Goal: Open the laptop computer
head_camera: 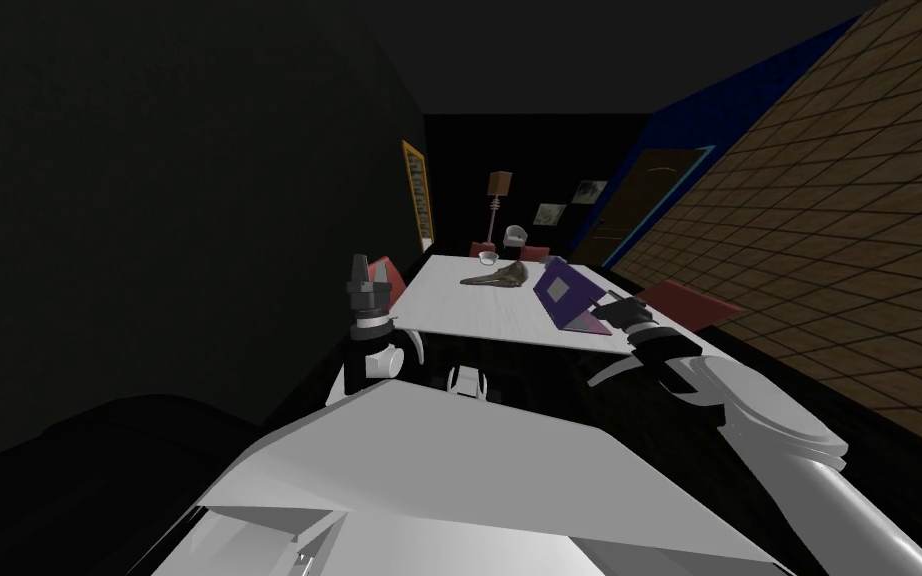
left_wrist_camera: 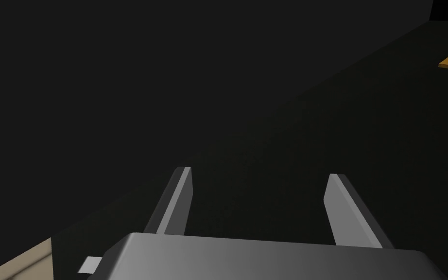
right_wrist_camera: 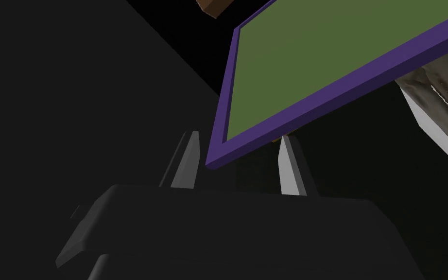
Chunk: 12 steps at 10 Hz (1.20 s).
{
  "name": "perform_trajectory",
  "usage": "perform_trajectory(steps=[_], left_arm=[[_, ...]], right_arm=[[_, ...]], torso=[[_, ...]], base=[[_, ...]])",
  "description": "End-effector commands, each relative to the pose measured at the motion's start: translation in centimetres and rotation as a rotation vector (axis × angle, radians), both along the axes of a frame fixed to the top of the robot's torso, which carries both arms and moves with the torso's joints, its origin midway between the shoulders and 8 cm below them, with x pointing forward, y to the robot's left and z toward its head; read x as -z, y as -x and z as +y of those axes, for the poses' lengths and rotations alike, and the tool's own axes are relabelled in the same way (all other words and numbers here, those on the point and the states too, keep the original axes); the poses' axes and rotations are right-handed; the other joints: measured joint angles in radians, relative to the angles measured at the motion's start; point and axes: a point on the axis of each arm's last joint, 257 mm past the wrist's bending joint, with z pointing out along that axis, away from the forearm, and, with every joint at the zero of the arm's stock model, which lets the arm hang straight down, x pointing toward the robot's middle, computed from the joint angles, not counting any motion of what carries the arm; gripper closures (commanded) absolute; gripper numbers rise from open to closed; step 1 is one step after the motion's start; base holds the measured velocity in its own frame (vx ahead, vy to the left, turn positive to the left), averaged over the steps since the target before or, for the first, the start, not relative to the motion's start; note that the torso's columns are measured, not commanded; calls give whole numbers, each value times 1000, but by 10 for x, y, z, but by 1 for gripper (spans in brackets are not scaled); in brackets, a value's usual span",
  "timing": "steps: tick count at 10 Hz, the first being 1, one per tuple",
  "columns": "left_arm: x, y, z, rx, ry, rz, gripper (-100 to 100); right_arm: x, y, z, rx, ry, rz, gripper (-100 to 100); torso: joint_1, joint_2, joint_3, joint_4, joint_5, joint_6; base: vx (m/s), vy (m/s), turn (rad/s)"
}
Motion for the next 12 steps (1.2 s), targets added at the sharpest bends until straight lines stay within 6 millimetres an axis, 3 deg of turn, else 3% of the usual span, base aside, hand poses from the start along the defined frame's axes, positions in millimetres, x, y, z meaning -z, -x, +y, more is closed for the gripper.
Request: perform_trajectory(steps=[1,4,12], left_arm=[[0,0,0,0,0,0,0],[0,0,0,0,0,0,0],[0,0,0,0,0,0,0]], right_arm=[[11,1,-10,15,-107,22,100],[5,-2,-12,11,-158,15,100],[60,-8,-20,57,-578,56,100]], torso=[[0,0,0,0,0,0],[3,2,1,1,1,-1],[5,0,0,-2,-1,-6]], base=[[-13,-63,24],[-12,-54,15],[-22,-107,44]])
